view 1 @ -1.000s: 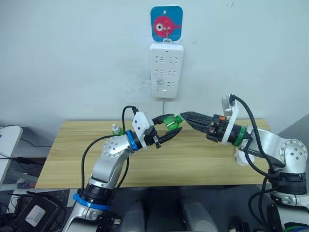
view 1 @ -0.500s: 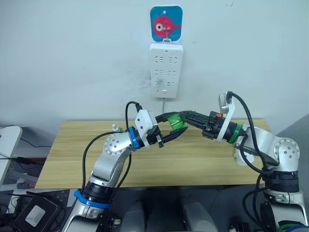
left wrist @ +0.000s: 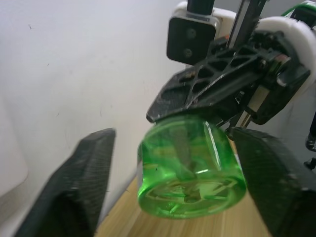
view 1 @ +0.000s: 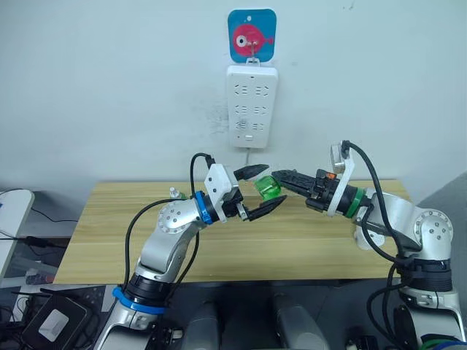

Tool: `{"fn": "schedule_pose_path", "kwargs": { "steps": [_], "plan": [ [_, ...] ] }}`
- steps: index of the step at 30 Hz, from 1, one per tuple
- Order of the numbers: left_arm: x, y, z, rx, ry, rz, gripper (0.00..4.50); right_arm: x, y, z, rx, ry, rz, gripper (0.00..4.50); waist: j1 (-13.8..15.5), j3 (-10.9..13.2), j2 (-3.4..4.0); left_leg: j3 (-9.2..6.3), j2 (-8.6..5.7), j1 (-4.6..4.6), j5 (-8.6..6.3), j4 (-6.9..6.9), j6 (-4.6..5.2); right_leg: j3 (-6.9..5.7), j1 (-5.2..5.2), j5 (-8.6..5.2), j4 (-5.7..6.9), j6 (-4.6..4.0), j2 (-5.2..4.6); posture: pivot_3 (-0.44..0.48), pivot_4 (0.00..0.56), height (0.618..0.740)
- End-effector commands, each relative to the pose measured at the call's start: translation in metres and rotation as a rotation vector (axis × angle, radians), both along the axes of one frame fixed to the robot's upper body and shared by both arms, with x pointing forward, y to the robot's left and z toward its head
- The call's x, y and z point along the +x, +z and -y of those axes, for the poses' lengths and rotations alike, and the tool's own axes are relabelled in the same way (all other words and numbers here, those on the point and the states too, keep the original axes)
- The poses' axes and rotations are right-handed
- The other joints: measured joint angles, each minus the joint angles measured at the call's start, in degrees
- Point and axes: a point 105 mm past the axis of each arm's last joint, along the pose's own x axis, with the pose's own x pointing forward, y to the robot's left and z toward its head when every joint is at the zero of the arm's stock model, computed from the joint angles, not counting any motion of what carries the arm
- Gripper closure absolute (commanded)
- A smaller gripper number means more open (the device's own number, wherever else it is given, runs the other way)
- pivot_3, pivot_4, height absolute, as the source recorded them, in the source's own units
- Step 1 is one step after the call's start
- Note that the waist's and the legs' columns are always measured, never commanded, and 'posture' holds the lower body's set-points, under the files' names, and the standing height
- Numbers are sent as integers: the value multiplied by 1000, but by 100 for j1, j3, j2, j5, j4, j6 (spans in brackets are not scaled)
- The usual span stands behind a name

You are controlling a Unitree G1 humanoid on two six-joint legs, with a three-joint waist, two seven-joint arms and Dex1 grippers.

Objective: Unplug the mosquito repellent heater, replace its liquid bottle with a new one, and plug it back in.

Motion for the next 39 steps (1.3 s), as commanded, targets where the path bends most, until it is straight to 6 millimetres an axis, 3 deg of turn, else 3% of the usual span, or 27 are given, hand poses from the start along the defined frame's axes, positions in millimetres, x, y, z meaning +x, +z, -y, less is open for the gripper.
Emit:
{"fn": "schedule_pose_path", "kwargs": {
  "steps": [1, 6, 10, 18, 27, 34, 37, 39],
  "plan": [
    [-13, 15, -4, 26, -82, 33, 0, 4, -6, 22, -168, -83, 93, 3682, 0, 0, 0, 0, 1, 0, 0, 0, 0, 0, 0, 0, -1, 0, 0, -91, 171, 740],
    [-22, 1, -7, 173, -199, -106, 0, 27, -57, 48, -688, -132, 382, 3682, 2, -2, 3, 0, 3, 6, 0, -1, 0, -6, -2, -3, 0, 3, 3, -87, 166, 740],
    [-12, -7, -11, 243, -191, -113, 0, 51, -83, 72, -946, -157, 594, 3682, 10, -3, 3, 10, 1, 7, 1, -1, -1, -5, -3, -4, 0, 6, 2, -86, 162, 740],
    [8, -8, -12, 274, -152, -73, 0, 69, -131, 109, -1080, -231, 576, 3682, 41, -4, 2, 18, 1, 7, 1, 1, -3, -5, -1, 1, 2, -2, 0, -75, 159, 740],
    [8, -6, -11, 275, -196, -54, 0, 75, -143, 131, -1048, -318, 467, 3682, 59, -5, 4, 0, 1, 10, 2, 3, -4, -3, 0, 2, 11, -4, -2, -79, 159, 740],
    [10, -2, -11, 279, -214, -40, 0, 78, -140, 133, -1047, -341, 464, 1304, 59, -7, 7, -3, -1, 11, 3, 4, -5, -4, 1, 2, 13, -4, -4, -83, 155, 740],
    [12, -10, -14, 281, -184, -60, 0, 78, -129, 131, -1054, -349, 512, 184, 56, -14, 17, -3, -1, 11, 3, 5, -5, -4, 2, 2, 13, -4, -4, -86, 156, 740],
    [14, -22, -17, 250, -123, -106, 0, 76, -117, 125, -1052, -351, 564, 41, 52, -20, 28, -4, -1, 12, 3, 4, -5, -3, 2, 2, 13, -4, -4, -88, 159, 740]
  ]
}}
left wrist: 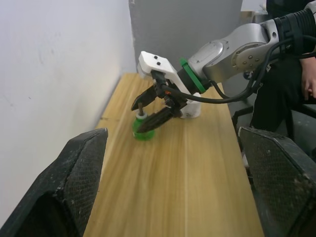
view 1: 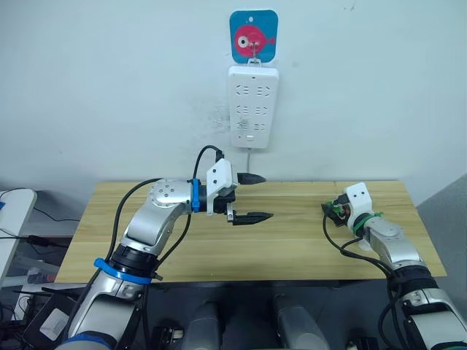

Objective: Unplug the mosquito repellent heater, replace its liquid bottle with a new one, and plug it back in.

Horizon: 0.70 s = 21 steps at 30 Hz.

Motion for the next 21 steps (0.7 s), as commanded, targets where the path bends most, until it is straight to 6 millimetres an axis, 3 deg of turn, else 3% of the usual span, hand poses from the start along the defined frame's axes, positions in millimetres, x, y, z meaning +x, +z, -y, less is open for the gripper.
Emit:
{"fn": "schedule_pose_path", "kwargs": {
  "steps": [1, 4, 7, 9, 13, 17, 21],
  "plan": [
    [3, -15, -6, -59, 121, -22, 0, 0, 35, -8, -13, 35, 121, 41, -10, -12, 21, -1, 1, 0, 0, 0, 0, 0, 0, 0, 0, 0, 0, -89, 160, 740],
    [11, -42, -17, -83, 355, -5, 0, -6, 59, -37, 46, 90, 173, 41, -28, -17, 27, -3, 6, 4, -1, -1, 1, 6, 0, 0, 2, 0, 0, -97, 174, 740],
    [17, -57, -28, -135, 632, 49, 0, -16, 78, -76, 96, 192, 180, 41, -32, -17, 27, -8, 8, 5, 0, 1, 1, 5, 0, 0, 10, 0, 2, -96, 191, 740],
    [22, -70, -45, -195, 879, 33, 0, -26, 84, -107, 118, 313, 156, 41, -6, -17, 25, -9, 4, 6, -1, 4, 1, 4, 0, 0, 16, 0, -1, -98, 200, 740],
    [13, -104, -74, -198, 1178, -16, 0, -49, 92, -156, 130, 547, 115, 41, 16, -16, 21, -10, 1, 6, -1, 4, 2, 2, 3, 0, 12, 1, -3, -94, 227, 740],
    [4, -126, -99, -176, 1360, -14, 0, -58, 97, -182, 127, 648, 91, 41, 50, -2, 10, -14, 2, 6, -1, 3, 2, -3, 3, 0, 9, 1, -2, -79, 258, 740],
    [0, -132, -124, -191, 1490, 5, 0, -68, 99, -199, 100, 736, 74, 41, 87, 35, -27, -18, 1, 6, -1, 3, 2, -8, 6, -1, 6, 2, -2, -44, 292, 740]
  ]
}}
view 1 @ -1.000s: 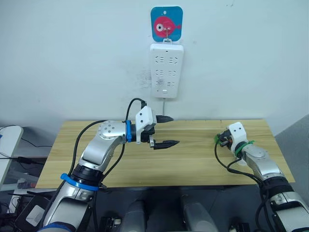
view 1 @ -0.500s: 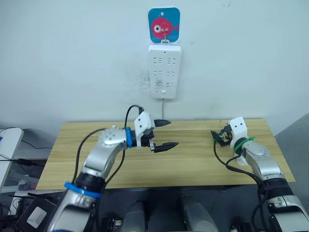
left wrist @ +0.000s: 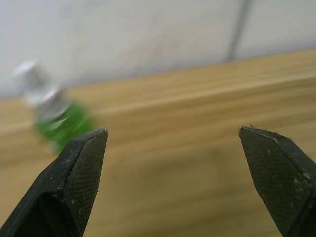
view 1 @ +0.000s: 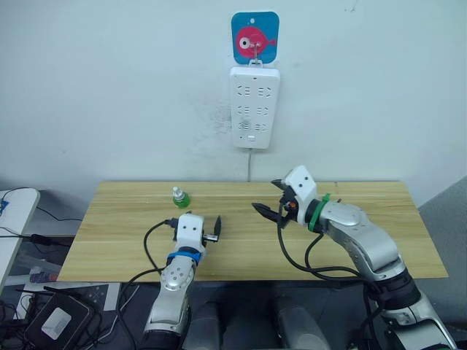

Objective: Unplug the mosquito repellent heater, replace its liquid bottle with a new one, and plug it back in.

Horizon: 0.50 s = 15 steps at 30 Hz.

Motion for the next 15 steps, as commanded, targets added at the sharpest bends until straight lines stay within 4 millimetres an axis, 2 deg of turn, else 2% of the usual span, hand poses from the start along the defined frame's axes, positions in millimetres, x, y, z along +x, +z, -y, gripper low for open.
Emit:
{"fn": "schedule_pose_path", "kwargs": {
  "steps": [1, 5, 10, 15],
  "plan": [
    [0, 7, -19, -14, 97, 62, 0, -13, 14, -19, 2, 99, 29, 41, 9, 33, -20, 0, 0, 0, 0, 0, 0, -1, 0, 0, -2, 0, 0, -36, 301, 740],
    [7, 5, -27, -90, 126, 71, 0, -21, 25, -30, -4, 165, 33, 41, 24, 127, -25, -1, 1, 0, 0, 0, 0, -4, 2, 0, -6, 0, -2, -19, 322, 740],
    [28, -1, -33, -107, 117, 63, 0, -19, 52, -43, 9, 207, 73, 41, 37, 262, -36, -10, 2, -1, 1, 0, -1, -14, 2, 0, -5, 0, 0, -9, 342, 740],
    [43, 3, -45, -137, 156, 92, 0, -19, 71, -53, 4, 243, 122, 41, 54, 329, -57, -15, 5, -4, 0, -10, -1, -22, -3, 0, -10, 0, -2, -14, 352, 740]
  ]
}}
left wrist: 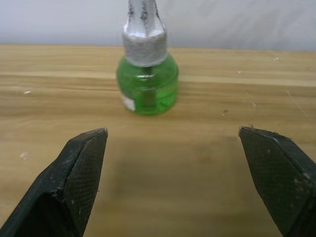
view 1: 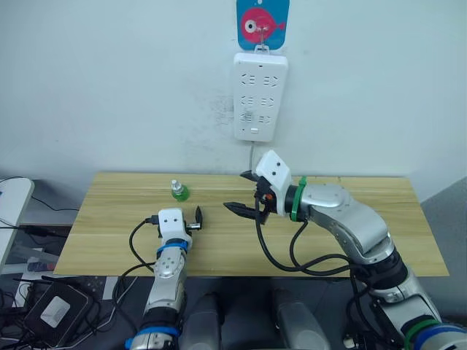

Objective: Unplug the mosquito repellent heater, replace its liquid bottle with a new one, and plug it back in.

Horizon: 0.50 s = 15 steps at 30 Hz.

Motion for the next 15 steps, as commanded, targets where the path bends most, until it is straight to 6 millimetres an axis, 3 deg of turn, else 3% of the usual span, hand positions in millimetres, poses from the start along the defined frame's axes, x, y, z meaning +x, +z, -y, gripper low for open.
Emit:
{"fn": "schedule_pose_path", "kwargs": {
  "steps": [1, 6, 15],
  "plan": [
    [5, 5, -13, -23, 42, 40, 0, -7, 21, -10, 24, 55, 59, 41, 2, 44, -1, -2, 0, 0, 0, 0, 0, -4, 0, 0, 1, 0, -3, -16, 353, 740],
    [14, 6, -20, -26, 50, 45, 0, -4, 33, -17, 43, 51, 62, 41, 4, 85, 0, -10, 2, -1, 0, 1, -1, -17, -1, 1, 1, -1, -7, -18, 358, 740],
    [36, 16, -10, -36, -36, 54, 0, 3, 46, -24, 43, 41, 116, 41, 28, 167, -9, -39, 1, -6, 3, 1, -5, -87, 0, 1, 0, -1, -24, -6, 359, 740]
  ]
}}
